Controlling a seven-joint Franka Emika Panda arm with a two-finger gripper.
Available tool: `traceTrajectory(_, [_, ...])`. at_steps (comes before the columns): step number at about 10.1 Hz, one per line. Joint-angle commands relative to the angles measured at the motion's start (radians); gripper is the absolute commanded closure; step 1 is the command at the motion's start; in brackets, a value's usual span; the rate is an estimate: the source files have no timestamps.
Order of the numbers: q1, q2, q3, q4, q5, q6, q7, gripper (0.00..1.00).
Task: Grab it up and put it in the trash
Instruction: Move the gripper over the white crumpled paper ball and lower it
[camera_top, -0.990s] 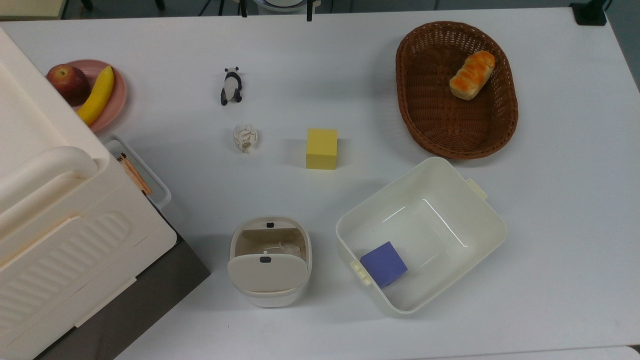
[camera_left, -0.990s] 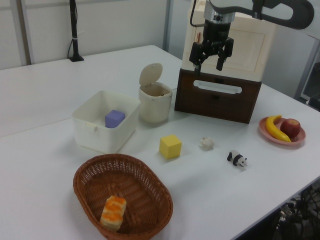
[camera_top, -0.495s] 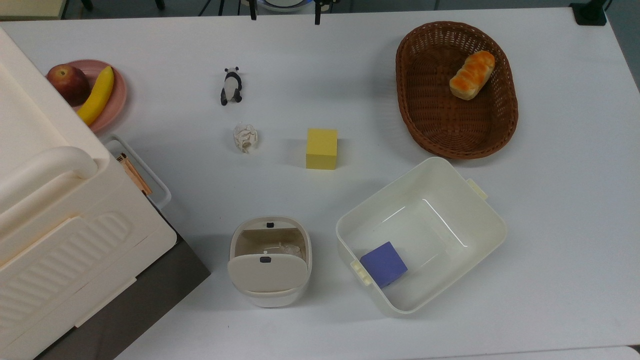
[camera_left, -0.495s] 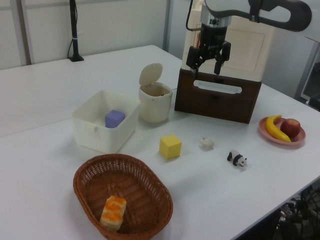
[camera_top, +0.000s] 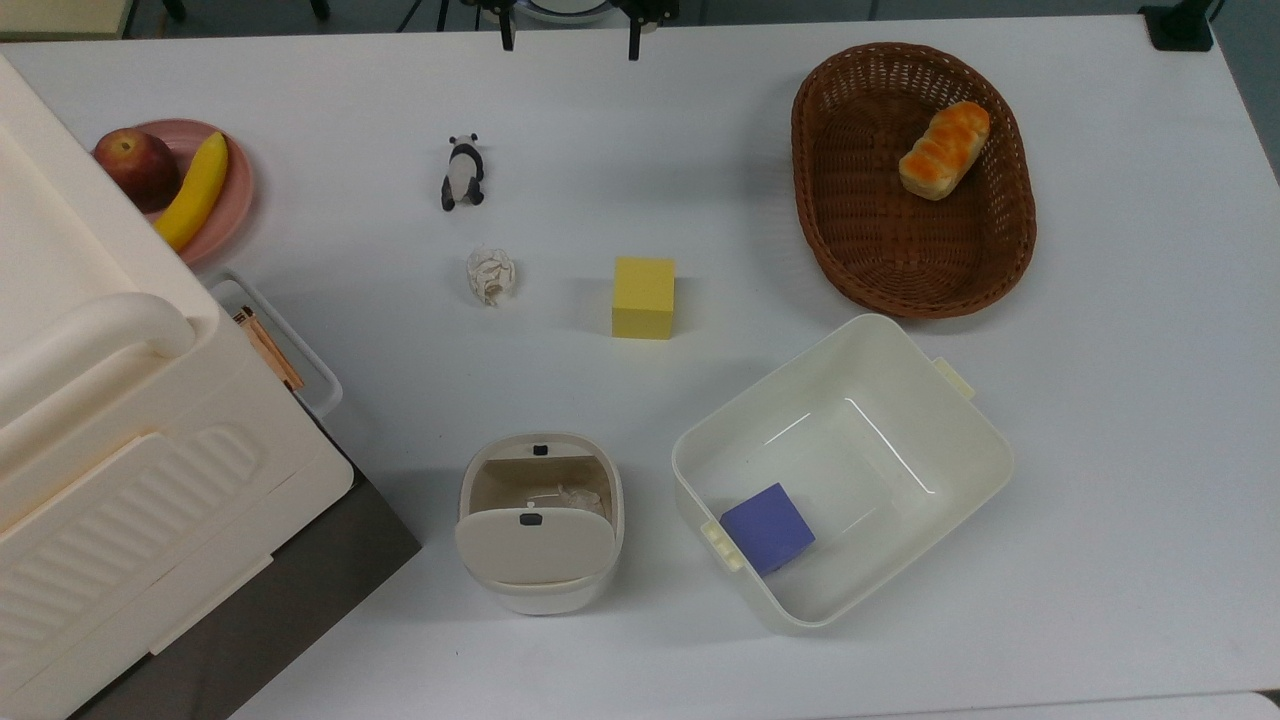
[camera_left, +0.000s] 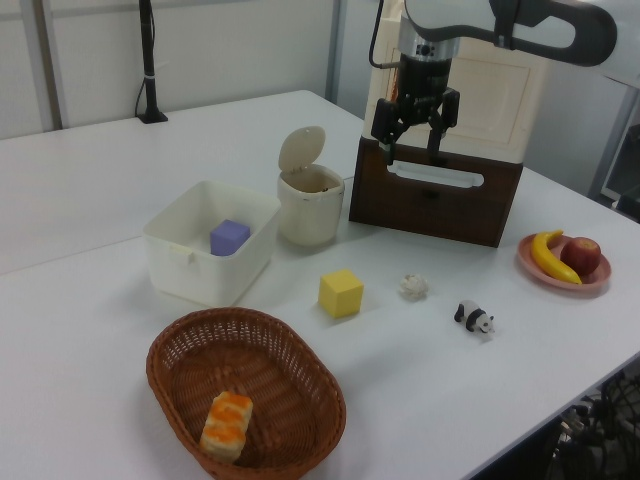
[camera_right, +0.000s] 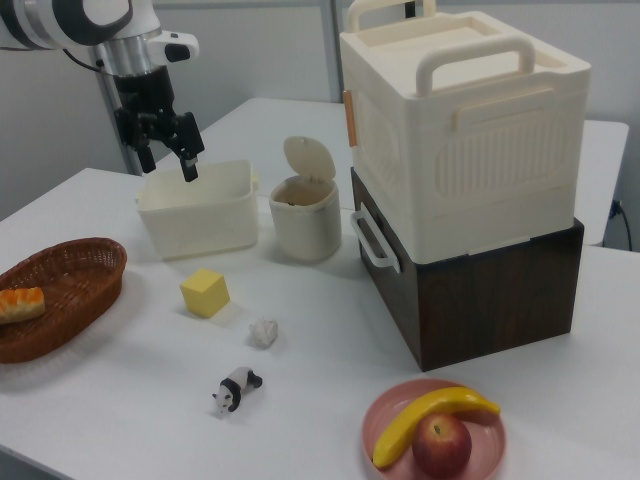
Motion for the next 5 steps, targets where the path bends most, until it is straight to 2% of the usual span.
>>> traceTrajectory(1, [-0.003,-0.046,-0.003,-0.07,0.006,0.029,0.014,0.0])
traceTrajectory(4, [-0.039,-0.158,-0.003,-0.329,0.008,0.31,0.019,0.0])
traceTrajectory(5, [-0.055,-0.16,-0.003,-0.386,0.008,0.378,0.017,0.0])
